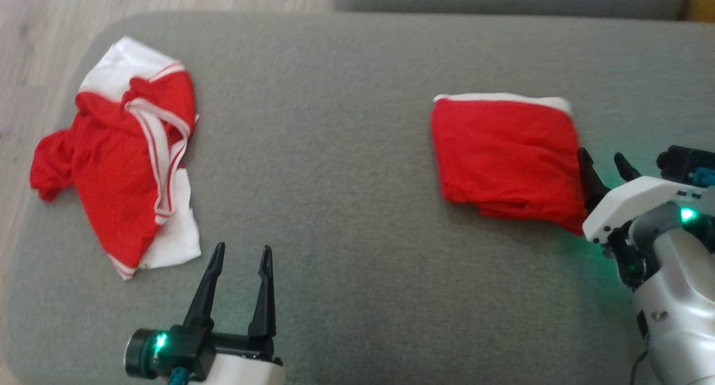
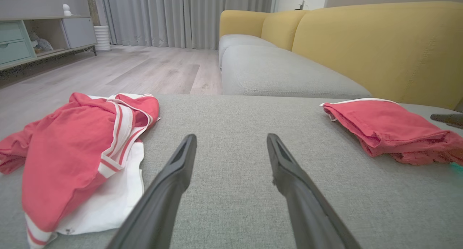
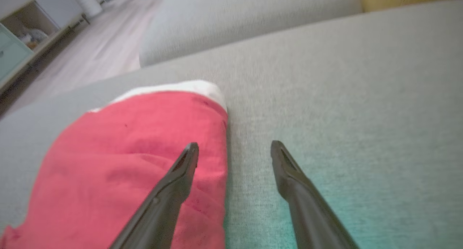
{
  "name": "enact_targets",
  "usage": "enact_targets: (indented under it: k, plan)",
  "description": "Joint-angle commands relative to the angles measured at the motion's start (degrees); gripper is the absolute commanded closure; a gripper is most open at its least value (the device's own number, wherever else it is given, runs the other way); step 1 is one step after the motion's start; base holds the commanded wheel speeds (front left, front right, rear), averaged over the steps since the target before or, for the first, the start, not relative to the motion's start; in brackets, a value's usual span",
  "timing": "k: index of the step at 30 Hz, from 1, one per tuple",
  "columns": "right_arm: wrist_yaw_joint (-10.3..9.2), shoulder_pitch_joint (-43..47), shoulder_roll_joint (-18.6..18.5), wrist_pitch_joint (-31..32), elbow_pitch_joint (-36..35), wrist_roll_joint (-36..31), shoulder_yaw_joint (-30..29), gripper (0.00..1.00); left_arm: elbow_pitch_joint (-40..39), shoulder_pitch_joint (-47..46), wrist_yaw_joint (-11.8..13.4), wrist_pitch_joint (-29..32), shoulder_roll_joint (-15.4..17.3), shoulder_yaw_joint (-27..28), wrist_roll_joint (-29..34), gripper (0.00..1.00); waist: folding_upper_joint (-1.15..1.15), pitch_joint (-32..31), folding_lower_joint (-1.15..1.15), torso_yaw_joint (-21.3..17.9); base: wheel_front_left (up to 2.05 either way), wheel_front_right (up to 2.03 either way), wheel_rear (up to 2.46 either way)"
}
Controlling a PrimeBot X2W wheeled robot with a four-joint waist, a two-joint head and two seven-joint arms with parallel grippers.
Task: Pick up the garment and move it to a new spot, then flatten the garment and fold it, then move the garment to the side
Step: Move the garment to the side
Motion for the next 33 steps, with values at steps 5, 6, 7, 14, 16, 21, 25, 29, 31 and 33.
enact_targets:
  k: [5, 6, 7, 14, 16, 21, 25, 29, 31, 33]
  plan:
    - [0.37, -2.93, -0.63, 4.87, 3.41, 3.56, 5.27, 0.85, -1.35, -2.75, 1.26, -0.29, -0.19, 0.12, -1.27, 0.0, 0.0, 3.23, -0.02, 2.51, 0.0, 0.0, 0.0]
    - [0.37, -3.0, -0.79, 4.65, 3.08, 4.38, 6.21, 1.0, -1.37, -2.83, 1.47, -0.29, -0.19, 0.14, -1.44, 0.0, 0.0, 3.36, -0.02, 2.34, 0.0, 0.0, 0.0]
    - [0.37, -3.08, -1.23, 4.07, 2.64, 4.95, 7.06, 1.0, -1.42, -2.9, 1.73, -0.29, -0.19, 0.23, -1.61, 0.0, 0.0, 3.51, -0.02, 2.0, 0.0, 0.0, 0.0]
    - [0.37, -6.23, -11.02, 3.02, 0.17, 6.26, 11.38, 1.0, -2.46, -5.22, 2.2, -0.29, -0.19, -0.21, -1.73, 0.0, 0.0, 7.65, -0.02, -3.08, 0.0, 0.0, 0.0]
    - [0.37, -7.53, -15.09, 3.74, -0.24, 5.89, 11.84, 1.0, -2.74, -6.93, 2.24, -0.29, -0.19, -0.6, -1.57, 0.0, 0.0, 9.86, -0.02, -4.13, 0.0, 0.0, 0.0]
    - [0.37, -10.04, -26.82, 5.02, -0.87, 4.37, 11.73, 1.0, -2.86, -12.02, 1.72, -0.29, -0.19, -2.14, -1.36, 0.0, 0.0, 15.52, -0.02, -5.09, 0.0, 0.0, 0.0]
    - [0.37, -11.74, -34.87, 5.6, -1.39, 2.0, 10.92, 1.0, -2.68, -15.46, 1.6, -0.29, -0.19, -3.37, -1.72, 0.0, 0.0, 18.81, -0.02, -5.27, 0.0, 0.0, 0.0]
    - [0.37, -13.0, -38.54, 5.48, -1.96, -0.38, 10.14, 1.0, -2.41, -17.09, 1.75, -0.29, -0.19, -4.22, -2.19, 0.0, 0.0, 19.87, -0.02, -5.56, 0.0, 0.0, 0.0]
    - [0.37, -13.99, -39.91, 4.62, -1.65, -2.7, 8.97, 0.0, -2.1, -17.89, 1.82, -0.29, -0.19, -4.78, -2.53, 0.0, 0.0, 19.87, -0.02, -5.56, 0.0, 0.0, 0.0]
    - [0.37, -15.07, -40.12, 2.93, -0.67, -5.66, 7.17, 0.0, -1.69, -18.53, 1.76, -0.29, -0.19, -5.16, -2.81, 0.0, 0.0, 19.16, -0.02, -5.28, 0.0, 0.0, 0.0]
